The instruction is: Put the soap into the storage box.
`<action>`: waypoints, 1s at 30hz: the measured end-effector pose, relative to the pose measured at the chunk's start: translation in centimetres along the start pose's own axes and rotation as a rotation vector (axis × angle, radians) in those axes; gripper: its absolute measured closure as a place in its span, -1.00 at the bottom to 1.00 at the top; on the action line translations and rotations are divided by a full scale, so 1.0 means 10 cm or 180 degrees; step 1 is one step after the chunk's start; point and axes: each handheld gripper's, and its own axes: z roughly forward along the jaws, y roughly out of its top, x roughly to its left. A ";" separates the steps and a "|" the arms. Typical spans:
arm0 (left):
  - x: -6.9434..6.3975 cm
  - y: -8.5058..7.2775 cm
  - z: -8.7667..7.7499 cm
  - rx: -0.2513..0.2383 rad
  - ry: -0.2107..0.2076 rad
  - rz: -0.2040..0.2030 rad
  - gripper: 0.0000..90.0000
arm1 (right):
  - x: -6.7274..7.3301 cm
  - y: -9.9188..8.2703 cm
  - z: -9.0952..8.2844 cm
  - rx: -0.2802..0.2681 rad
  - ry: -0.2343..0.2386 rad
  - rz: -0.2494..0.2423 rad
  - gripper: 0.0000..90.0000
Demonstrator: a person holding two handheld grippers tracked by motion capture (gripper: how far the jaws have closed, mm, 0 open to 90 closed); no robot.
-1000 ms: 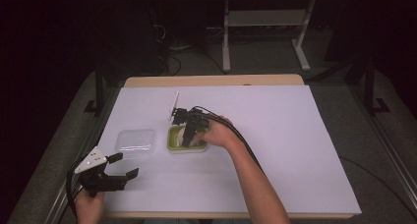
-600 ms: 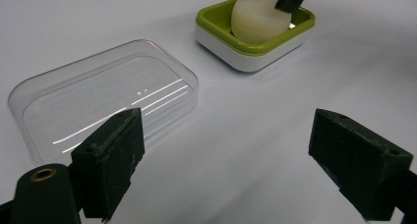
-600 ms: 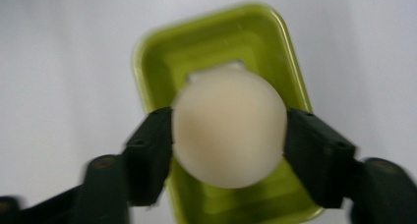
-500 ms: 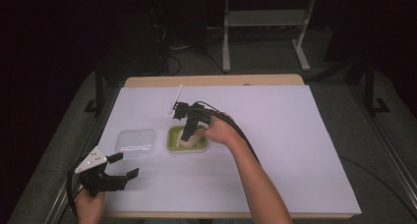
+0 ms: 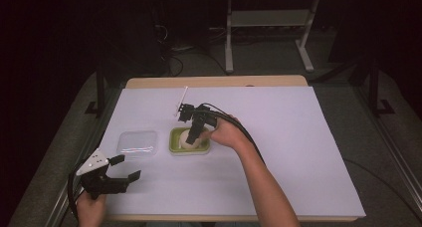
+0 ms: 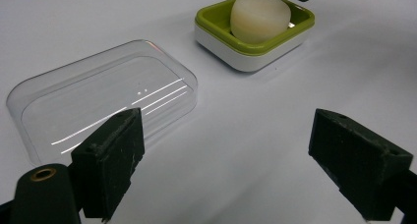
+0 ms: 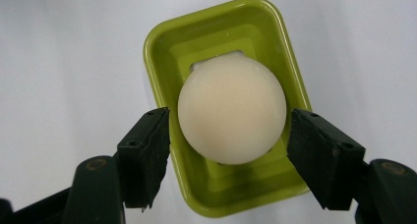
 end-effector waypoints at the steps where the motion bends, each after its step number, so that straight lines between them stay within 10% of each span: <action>1: 0.00 0.00 0.00 -0.0001 -0.0003 -0.0011 -0.72 | 0.00 -0.01 -0.01 0.0005 -0.0006 0.0008 -0.30; 30: -0.02 0.00 0.03 0.0011 -0.0003 -0.0001 -0.71 | -0.03 -0.46 -0.28 -0.0148 -0.0111 0.0215 -0.34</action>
